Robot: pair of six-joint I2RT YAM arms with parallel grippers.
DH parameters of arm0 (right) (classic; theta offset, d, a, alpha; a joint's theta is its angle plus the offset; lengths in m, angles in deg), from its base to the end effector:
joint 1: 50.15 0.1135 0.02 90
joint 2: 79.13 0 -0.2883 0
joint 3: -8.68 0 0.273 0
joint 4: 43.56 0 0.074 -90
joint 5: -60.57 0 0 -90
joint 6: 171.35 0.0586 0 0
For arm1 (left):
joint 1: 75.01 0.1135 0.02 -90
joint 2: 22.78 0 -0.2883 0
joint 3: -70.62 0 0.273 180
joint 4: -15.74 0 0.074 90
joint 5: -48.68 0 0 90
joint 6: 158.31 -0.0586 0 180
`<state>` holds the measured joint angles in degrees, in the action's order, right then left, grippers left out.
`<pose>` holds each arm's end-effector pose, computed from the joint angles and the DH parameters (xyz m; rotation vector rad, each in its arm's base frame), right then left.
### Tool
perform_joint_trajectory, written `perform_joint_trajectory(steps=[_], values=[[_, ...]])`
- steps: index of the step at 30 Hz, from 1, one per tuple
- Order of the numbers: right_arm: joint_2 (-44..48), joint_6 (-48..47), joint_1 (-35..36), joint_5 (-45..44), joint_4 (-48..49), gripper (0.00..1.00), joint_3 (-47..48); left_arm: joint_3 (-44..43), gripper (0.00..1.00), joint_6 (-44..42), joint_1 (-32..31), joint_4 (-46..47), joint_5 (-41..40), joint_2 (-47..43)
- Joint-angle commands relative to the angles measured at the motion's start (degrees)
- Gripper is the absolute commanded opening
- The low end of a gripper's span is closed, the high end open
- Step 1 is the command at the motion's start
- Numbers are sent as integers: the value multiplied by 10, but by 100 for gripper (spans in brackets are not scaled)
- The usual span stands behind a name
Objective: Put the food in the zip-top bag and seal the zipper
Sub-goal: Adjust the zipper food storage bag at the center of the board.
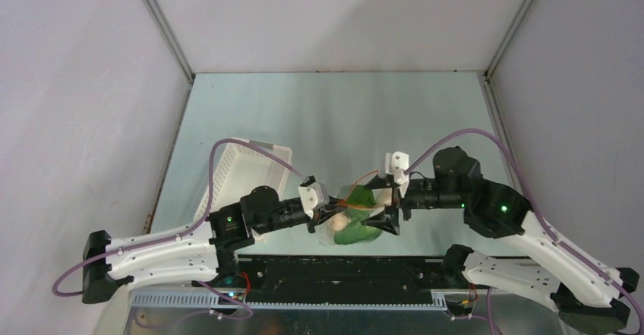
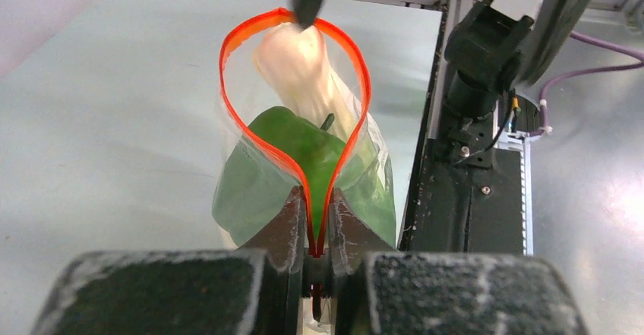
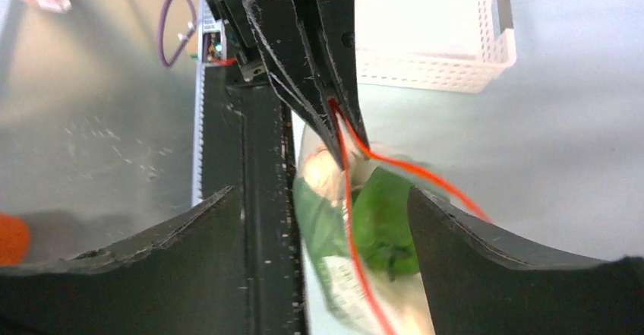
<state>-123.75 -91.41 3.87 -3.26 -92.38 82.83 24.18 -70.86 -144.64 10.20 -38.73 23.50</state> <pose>0.0800 0.1542 0.4087 -1.3145 1.4908 0.9434 0.0761 -0.2125 0.3102 1.0592 1.3920 -0.9125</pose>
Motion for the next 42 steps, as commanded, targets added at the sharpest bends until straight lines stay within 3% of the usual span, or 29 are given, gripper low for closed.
perform_joint_trajectory(steps=[1, 6, 12, 14, 15, 16, 17, 20, 21, 22, 23, 25, 34, 42], values=[[-46, -186, -1, 81, 60, 85, -11, -42, 0, -28, -3, 15, 57, -1], [-108, -259, -17, 129, 45, 87, 7, -41, 0, -34, -3, 4, 71, -8], [-157, -256, -35, 173, 1, 78, 17, -39, 0, -31, -3, 7, 52, -11], [-162, -244, -34, 173, -14, 65, 17, -40, 0, -31, -2, 3, 47, -11], [-162, -239, -35, 166, -18, 48, 17, -39, 0, -30, -3, 2, 47, -10], [-162, -236, -35, 158, -21, 38, 17, -37, 0, -29, -3, 0, 46, -13], [-161, -231, -35, 145, -23, 22, 17, -36, 0, -27, -2, -2, 45, -16], [-153, -227, -37, 137, -33, 2, 17, -29, 1, -11, -1, -10, 34, -29], [-151, -227, -37, 144, -34, 0, 17, -27, 12, -6, -1, -13, 26, -37], [-151, -227, -38, 148, -36, 0, 17, -22, 21, 3, 2, -21, 25, -41], [-151, -226, -39, 154, -36, 0, 16, -19, 39, 8, 3, -29, 21, -52], [-152, -223, -42, 160, -36, 0, 16, -2, 54, 27, 7, -32, 16, -67], [-149, -196, -49, 183, -9, 0, 17, 80, 87, 92, 29, -2, 40, -121], [-147, -200, -50, 218, -15, 0, 16, 113, 78, 109, 66, 109, 65, -110]])
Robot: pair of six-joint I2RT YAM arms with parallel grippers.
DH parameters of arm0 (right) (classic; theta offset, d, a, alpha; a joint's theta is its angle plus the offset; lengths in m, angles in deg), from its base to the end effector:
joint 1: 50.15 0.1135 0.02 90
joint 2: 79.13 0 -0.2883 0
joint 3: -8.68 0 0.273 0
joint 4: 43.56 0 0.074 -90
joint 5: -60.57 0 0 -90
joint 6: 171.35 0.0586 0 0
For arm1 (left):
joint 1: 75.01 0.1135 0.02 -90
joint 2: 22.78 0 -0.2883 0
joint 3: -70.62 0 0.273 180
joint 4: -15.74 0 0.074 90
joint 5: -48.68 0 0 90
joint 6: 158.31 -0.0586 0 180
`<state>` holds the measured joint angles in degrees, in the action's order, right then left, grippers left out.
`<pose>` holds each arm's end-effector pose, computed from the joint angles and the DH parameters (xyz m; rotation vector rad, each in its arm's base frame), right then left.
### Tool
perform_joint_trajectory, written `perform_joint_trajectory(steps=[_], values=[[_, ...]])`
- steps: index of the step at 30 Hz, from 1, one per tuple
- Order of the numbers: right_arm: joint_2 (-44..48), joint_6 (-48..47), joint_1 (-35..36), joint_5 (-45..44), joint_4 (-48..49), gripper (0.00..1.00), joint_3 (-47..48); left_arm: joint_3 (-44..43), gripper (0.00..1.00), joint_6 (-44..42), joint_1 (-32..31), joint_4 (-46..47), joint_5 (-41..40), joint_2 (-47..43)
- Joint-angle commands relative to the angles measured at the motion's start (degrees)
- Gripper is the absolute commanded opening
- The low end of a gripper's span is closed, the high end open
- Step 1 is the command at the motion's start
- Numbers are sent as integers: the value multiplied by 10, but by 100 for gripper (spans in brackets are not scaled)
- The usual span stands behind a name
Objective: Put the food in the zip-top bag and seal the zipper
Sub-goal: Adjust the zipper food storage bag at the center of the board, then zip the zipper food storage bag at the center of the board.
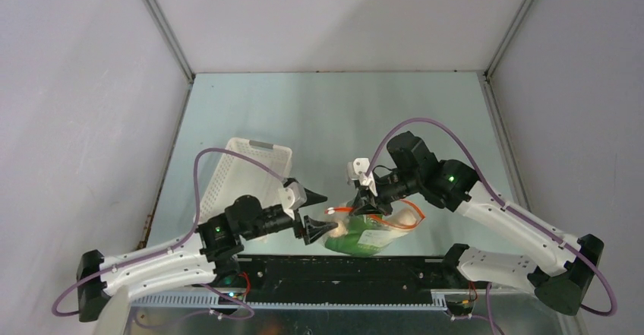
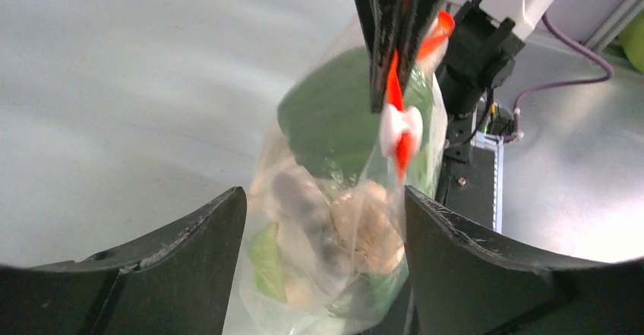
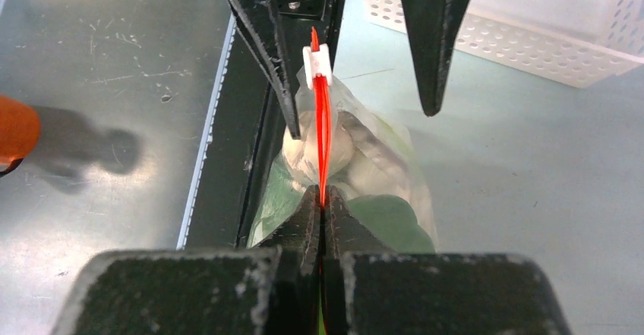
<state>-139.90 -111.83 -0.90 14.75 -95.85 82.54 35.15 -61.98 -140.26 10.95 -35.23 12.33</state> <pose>0.1225 0.2047 0.3536 -1.7214 1.4053 1.0427 0.0735 -0.1743 0.2708 0.9365 1.4826 -1.0236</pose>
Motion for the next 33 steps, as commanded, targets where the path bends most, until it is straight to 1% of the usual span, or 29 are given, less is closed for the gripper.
perform_joint_trajectory(steps=[1, 3, 5, 6, 9, 11, 13, 16, 18, 19, 21, 23, 24, 25, 26, 27, 28, 30, 33], values=[[14, 4, -2, 39, 19, 0, 19, 7, 77, 28, 32, 114, 39, 3], [11, 5, -1, 33, 17, 0, 19, 12, 74, 39, 44, 144, 78, 8], [10, 6, -1, 27, 16, 0, 19, 13, 70, 46, 48, 167, 99, 15], [9, 7, -1, 27, 17, 0, 19, 12, 64, 47, 48, 175, 106, 25], [10, 12, -2, 26, 23, 0, 19, -1, 54, 45, 48, 174, 142, 59], [10, 17, -2, 19, 30, 0, 19, -12, 40, 41, 48, 163, 165, 79], [11, 25, -4, 15, 38, 0, 19, -22, 33, 38, 48, 151, 184, 92], [13, 34, -7, 11, 46, 0, 19, -26, 28, 33, 49, 144, 192, 96], [14, 34, -8, 11, 48, 0, 19, -22, 23, 33, 49, 145, 184, 91], [15, 35, -8, 12, 47, 0, 19, -20, 9, 33, 49, 146, 179, 86], [17, 34, -9, 10, 46, 0, 17, -14, 1, 39, 49, 153, 156, 76], [22, 34, -9, 1, 46, 2, 10, -6, 0, 43, 49, 165, 145, 65], [24, 36, -9, -4, 46, 18, 8, -3, 0, 45, 49, 168, 141, 61], [28, 40, -9, -18, 47, 27, 5, -3, 0, 46, 49, 169, 139, 54], [32, 51, -6, -26, 51, 39, 4, -6, 0, 46, 48, 167, 135, 52], [34, 58, -2, -38, 59, 45, 4, -8, 0, 43, 49, 159, 133, 50], [37, 62, 8, -44, 67, 55, 4, -15, 0, 40, 48, 153, 133, 51], [38, 78, 33, -71, 100, 65, 4, -27, 0, 32, 49, 137, 133, 61], [29, 85, 62, -77, 159, 69, 4, -47, 0, 29, 49, 110, 127, 75]])
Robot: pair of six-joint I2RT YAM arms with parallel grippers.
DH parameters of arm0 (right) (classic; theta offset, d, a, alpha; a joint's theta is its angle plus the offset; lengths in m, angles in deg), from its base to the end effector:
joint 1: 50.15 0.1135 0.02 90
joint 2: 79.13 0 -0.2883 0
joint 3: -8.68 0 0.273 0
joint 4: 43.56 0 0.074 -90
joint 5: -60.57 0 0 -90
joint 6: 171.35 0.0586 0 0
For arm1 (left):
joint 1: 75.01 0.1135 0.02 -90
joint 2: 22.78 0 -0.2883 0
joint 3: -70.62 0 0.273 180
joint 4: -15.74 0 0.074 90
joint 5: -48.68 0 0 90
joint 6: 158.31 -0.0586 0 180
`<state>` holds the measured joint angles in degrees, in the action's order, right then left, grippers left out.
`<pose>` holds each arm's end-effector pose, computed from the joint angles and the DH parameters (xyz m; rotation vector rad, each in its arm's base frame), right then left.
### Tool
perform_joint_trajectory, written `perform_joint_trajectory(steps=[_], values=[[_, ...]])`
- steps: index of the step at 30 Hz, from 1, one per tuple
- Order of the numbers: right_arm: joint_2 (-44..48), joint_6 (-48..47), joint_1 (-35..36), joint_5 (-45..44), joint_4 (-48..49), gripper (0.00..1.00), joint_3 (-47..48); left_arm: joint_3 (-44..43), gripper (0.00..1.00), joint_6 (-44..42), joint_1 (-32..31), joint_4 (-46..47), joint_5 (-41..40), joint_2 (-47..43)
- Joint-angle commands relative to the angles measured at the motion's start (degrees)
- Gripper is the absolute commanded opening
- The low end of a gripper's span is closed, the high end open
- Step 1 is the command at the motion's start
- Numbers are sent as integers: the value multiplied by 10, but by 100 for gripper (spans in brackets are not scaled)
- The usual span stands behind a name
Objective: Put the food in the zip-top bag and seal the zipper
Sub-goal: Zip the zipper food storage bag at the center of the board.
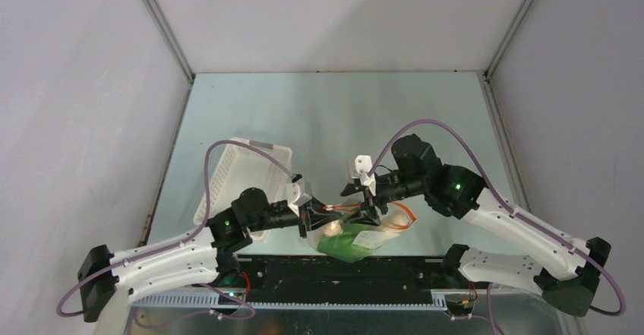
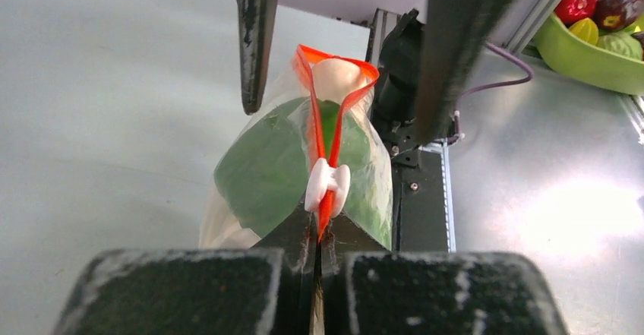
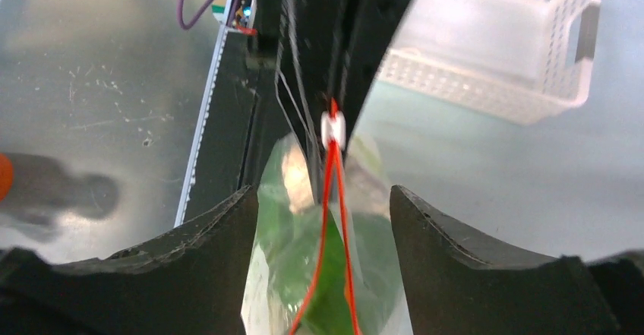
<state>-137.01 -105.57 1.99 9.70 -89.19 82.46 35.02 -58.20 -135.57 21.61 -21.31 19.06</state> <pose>0.1138 0.2067 0.3732 -1.6167 1.3645 1.0048 0.0836 -0.1890 0.2753 0.9901 1.4053 -1.2167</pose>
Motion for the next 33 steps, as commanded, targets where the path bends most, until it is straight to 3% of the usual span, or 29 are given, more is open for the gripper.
perform_joint_trajectory(steps=[1, 11, 13, 14, 18, 22, 27, 33], values=[[-7, 24, 37, -25, 104, 69, 5, -52, 0, -10, 1, -5, -11, 12], [-47, 40, 56, -50, 135, 55, 17, -49, 0, -11, 1, -4, -24, -2], [-49, 45, 62, -61, 141, 42, 18, -47, 0, -10, 1, -3, -29, -3], [-49, 44, 65, -65, 142, 30, 17, -46, 0, -11, 0, -3, -32, -4], [-49, 39, 70, -71, 131, 14, 17, -42, 0, -6, 1, 3, -42, -5], [-51, 35, 70, -83, 106, 10, 17, -26, 0, 14, 1, 23, -70, -19], [-55, 28, 70, -126, 84, 13, 17, -17, 0, 39, 1, 21, -75, -31], [-60, 17, 55, -126, 76, 14, 17, -16, 0, 33, 0, 29, -31, -22]])
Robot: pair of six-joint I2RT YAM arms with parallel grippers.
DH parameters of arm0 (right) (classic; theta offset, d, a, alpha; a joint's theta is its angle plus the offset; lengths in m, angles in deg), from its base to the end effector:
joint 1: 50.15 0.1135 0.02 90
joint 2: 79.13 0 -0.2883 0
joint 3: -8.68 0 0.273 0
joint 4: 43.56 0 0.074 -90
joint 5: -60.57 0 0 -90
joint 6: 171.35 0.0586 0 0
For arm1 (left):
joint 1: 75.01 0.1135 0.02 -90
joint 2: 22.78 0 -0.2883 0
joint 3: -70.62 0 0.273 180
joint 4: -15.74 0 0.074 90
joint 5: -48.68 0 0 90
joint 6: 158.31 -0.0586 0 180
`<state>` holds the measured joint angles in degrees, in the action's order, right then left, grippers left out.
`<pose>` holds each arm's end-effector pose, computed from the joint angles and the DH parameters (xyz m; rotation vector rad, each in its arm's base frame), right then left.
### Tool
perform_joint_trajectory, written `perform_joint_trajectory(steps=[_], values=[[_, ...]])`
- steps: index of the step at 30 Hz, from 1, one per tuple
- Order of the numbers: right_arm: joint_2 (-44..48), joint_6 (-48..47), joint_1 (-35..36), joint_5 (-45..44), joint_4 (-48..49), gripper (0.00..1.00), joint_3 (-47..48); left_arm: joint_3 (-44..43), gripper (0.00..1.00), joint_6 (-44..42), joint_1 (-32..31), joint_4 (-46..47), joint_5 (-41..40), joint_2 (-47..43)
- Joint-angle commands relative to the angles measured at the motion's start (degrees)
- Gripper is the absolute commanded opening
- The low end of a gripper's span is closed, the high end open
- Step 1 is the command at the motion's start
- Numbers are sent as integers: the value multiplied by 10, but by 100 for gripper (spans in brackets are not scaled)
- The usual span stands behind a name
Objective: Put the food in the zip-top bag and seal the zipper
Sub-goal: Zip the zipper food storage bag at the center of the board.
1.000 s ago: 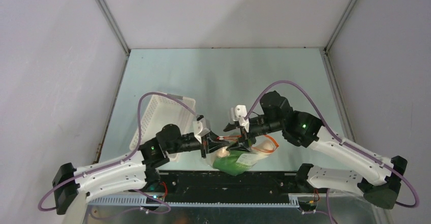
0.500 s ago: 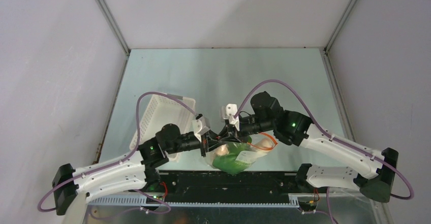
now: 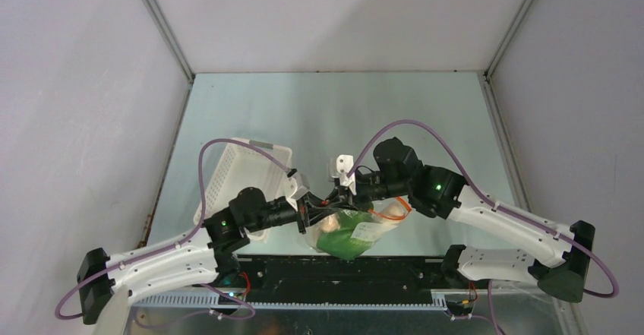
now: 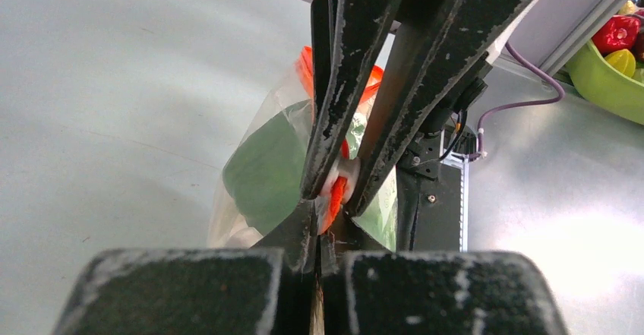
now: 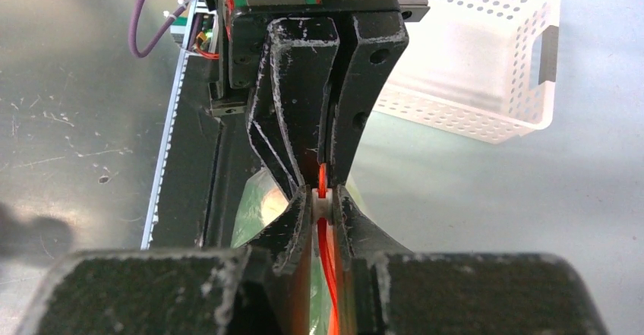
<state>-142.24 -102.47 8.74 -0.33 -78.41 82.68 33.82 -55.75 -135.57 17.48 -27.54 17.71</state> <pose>0.1162 0.2477 0.3714 -1.5628 1.3310 0.9229 0.0881 -0.1845 0.2787 0.8853 1.4933 -1.1601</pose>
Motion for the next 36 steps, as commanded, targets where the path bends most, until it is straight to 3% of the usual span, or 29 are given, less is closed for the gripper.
perform_joint_trajectory(steps=[1, 4, 22, 30, 31, 36], values=[[-8, -14, -15, -21, -35, 13, 15, -4, 0, 9, 1, 71, 30, -9], [-6, -15, -21, -12, -51, 8, 15, 3, 0, 4, 1, 81, 26, -21], [38, 19, -54, -7, -169, 4, 15, 42, 0, 12, 1, 68, -69, -84], [45, 24, -56, -21, -213, 4, 15, 45, 0, 10, 1, 70, -59, -87], [45, 27, -57, -22, -209, 0, 15, 44, 0, 9, 1, 69, -54, -85], [49, 63, -55, 3, -145, 0, 20, 29, 0, 1, 1, 63, -4, -66]])
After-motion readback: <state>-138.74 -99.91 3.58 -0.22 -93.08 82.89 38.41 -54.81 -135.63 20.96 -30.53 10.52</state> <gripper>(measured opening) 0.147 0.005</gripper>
